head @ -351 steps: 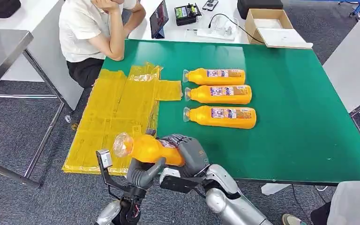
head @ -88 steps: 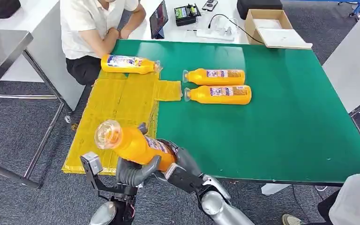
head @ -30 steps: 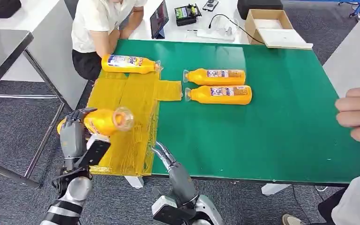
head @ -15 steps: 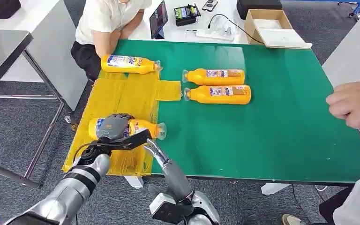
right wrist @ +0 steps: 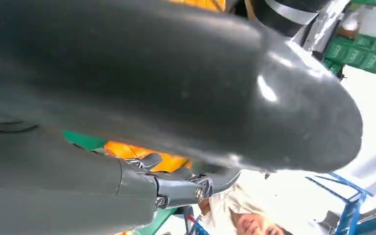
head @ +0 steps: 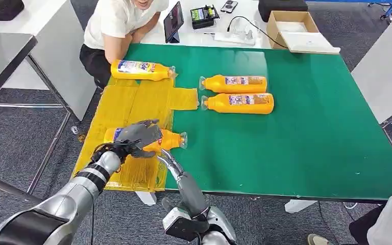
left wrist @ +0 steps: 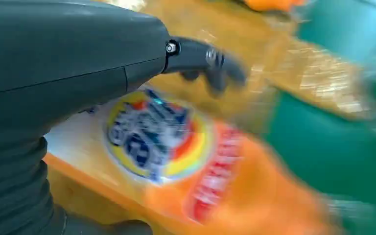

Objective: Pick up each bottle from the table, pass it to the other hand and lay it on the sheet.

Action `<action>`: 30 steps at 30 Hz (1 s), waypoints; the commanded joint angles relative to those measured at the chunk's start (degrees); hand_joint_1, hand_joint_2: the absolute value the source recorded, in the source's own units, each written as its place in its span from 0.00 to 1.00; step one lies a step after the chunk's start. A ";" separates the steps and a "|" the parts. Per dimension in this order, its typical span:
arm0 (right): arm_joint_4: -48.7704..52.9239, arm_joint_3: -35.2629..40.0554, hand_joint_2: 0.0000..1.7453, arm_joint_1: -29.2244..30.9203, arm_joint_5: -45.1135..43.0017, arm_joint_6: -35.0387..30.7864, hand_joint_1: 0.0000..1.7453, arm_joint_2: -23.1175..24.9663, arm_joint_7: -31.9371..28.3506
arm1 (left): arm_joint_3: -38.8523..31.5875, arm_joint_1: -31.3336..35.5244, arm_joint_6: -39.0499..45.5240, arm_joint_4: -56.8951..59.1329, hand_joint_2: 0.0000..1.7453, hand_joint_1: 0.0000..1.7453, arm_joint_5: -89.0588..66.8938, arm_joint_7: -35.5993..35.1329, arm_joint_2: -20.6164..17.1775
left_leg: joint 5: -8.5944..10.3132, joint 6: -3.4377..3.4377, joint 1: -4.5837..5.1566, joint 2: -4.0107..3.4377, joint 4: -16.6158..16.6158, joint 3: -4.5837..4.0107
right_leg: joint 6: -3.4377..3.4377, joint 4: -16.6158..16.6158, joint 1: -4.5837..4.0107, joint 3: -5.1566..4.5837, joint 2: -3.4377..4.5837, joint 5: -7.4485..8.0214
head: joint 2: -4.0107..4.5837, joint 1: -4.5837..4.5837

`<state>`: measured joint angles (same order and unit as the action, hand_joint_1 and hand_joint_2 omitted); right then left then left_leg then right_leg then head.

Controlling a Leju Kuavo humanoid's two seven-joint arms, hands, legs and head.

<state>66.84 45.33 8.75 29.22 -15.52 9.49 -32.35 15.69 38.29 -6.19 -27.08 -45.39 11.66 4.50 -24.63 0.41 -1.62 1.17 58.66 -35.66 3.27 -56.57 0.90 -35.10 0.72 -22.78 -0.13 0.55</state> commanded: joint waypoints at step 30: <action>8.00 -30.02 1.00 -7.99 9.57 -13.70 0.00 -12.35 4.25 | 0.28 -47.40 5.13 -71.00 1.00 0.00 53.03 16.09 0.26 | -0.33 -0.18 0.11 -0.22 -0.04 -0.03 | -0.01 0.10 0.07 -0.09 0.02 -0.31 | 0.00 0.02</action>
<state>73.92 34.35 1.15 35.09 -30.60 2.82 -28.58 10.27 -0.93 -5.13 -84.71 14.07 24.16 7.50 -24.95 0.41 -1.58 1.01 58.66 -35.88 3.30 -56.51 0.95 -35.40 0.80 -23.04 -0.13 0.57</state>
